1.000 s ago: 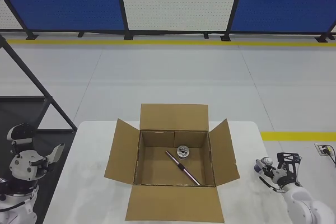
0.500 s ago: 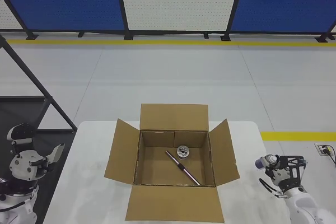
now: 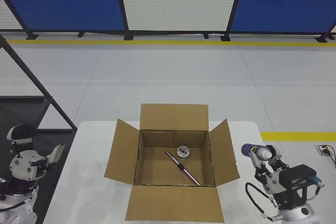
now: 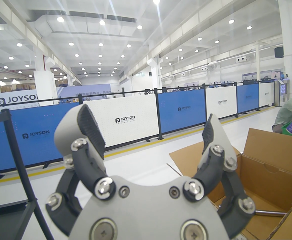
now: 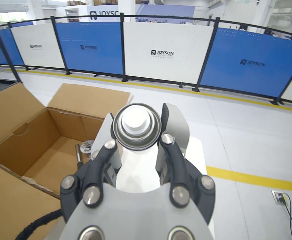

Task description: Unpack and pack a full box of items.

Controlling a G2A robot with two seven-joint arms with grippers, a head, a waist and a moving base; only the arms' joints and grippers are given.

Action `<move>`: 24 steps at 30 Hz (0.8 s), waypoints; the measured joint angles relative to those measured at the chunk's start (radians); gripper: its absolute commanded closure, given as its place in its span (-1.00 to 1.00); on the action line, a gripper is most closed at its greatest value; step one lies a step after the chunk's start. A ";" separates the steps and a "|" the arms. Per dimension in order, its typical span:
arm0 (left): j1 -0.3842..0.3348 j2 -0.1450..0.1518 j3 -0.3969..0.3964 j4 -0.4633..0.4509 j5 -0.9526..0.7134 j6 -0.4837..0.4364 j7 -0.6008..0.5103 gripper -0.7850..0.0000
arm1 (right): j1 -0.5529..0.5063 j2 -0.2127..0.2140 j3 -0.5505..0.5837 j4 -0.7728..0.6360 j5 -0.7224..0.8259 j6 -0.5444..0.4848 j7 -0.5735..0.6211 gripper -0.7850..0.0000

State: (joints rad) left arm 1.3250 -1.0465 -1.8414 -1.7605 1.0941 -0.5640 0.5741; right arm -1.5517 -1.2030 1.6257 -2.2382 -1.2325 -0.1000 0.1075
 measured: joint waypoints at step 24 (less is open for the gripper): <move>0.000 0.000 0.000 0.000 0.000 0.000 0.000 -1.00 | 0.192 -0.010 -0.212 -0.061 -0.011 0.016 0.297 1.00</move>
State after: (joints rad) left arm 1.3250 -1.0465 -1.8414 -1.7605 1.0941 -0.5640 0.5741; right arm -1.3599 -1.2131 1.4132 -2.2989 -1.2434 -0.0843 0.4046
